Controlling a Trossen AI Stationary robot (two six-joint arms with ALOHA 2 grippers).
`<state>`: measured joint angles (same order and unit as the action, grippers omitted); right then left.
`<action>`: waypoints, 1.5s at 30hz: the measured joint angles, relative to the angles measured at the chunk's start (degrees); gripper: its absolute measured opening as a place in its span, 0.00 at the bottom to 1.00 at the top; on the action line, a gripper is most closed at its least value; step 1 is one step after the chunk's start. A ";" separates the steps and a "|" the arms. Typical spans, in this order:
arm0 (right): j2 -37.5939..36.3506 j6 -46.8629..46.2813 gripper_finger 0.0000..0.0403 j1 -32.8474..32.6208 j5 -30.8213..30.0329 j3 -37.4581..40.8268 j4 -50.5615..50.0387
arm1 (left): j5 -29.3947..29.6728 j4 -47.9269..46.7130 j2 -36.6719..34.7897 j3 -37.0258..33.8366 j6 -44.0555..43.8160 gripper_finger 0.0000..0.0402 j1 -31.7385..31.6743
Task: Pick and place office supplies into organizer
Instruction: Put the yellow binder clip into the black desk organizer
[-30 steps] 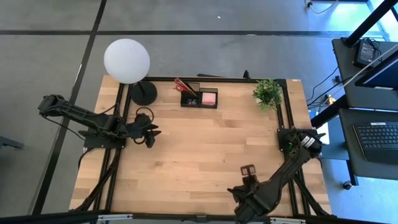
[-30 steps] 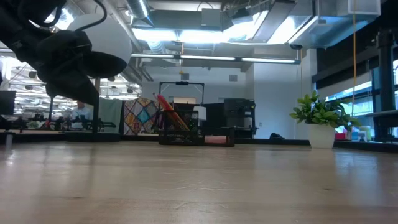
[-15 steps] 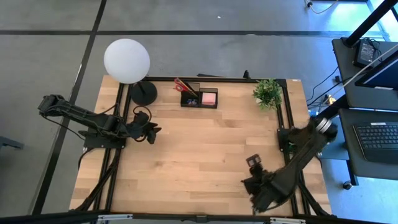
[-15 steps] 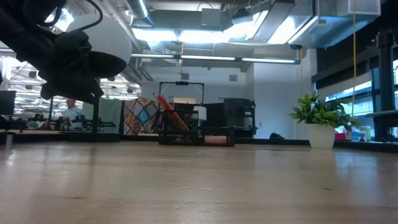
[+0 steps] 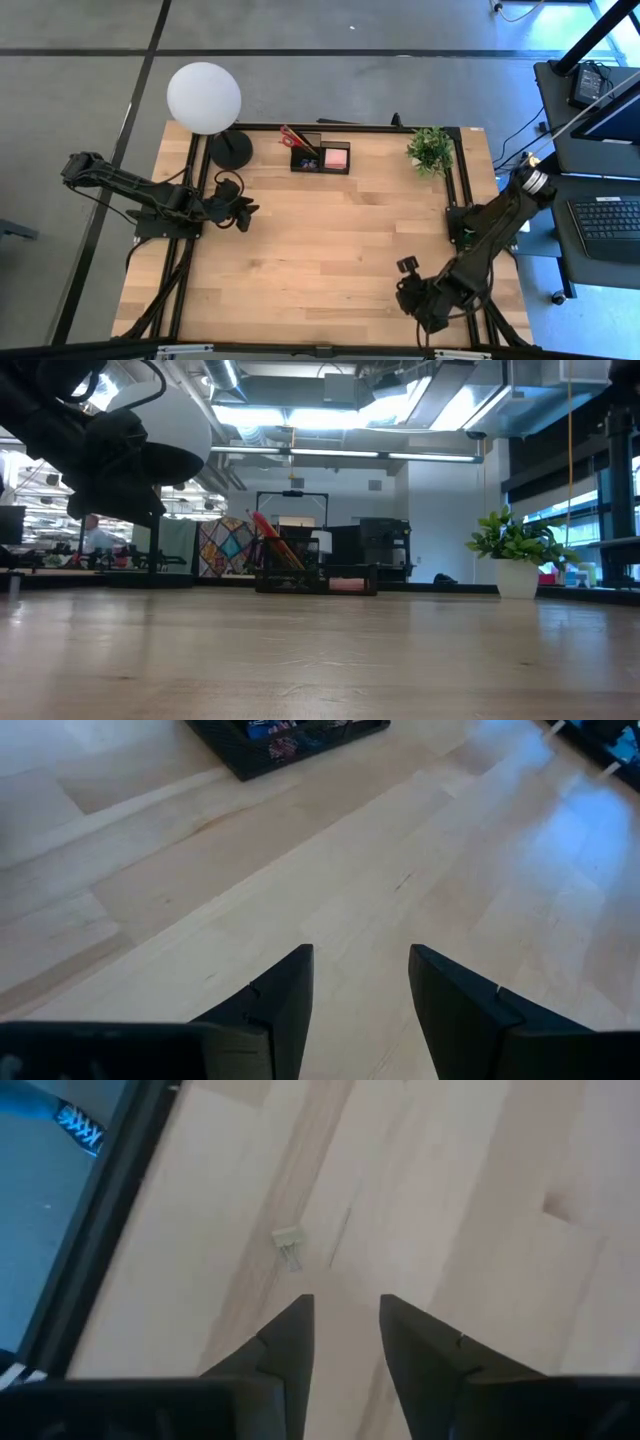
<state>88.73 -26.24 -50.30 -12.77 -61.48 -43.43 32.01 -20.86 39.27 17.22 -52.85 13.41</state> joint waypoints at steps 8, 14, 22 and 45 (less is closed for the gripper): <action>2.38 -0.48 0.44 0.22 0.36 1.14 4.32 | 0.09 -0.11 0.00 0.02 -0.39 0.40 0.00; 3.41 -0.43 0.51 0.17 0.41 1.14 6.92 | 0.28 -0.35 0.00 0.01 -0.31 0.40 0.00; 4.86 1.23 0.49 1.02 2.63 0.99 9.42 | 0.24 -0.37 0.00 0.01 -0.39 0.40 0.00; 14.53 9.97 0.44 1.07 4.74 -1.42 12.99 | 0.04 -0.39 0.00 0.02 0.03 0.40 0.00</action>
<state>103.25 -16.27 -49.23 -8.03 -62.90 -30.44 32.05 -21.26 39.27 17.23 -52.82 13.41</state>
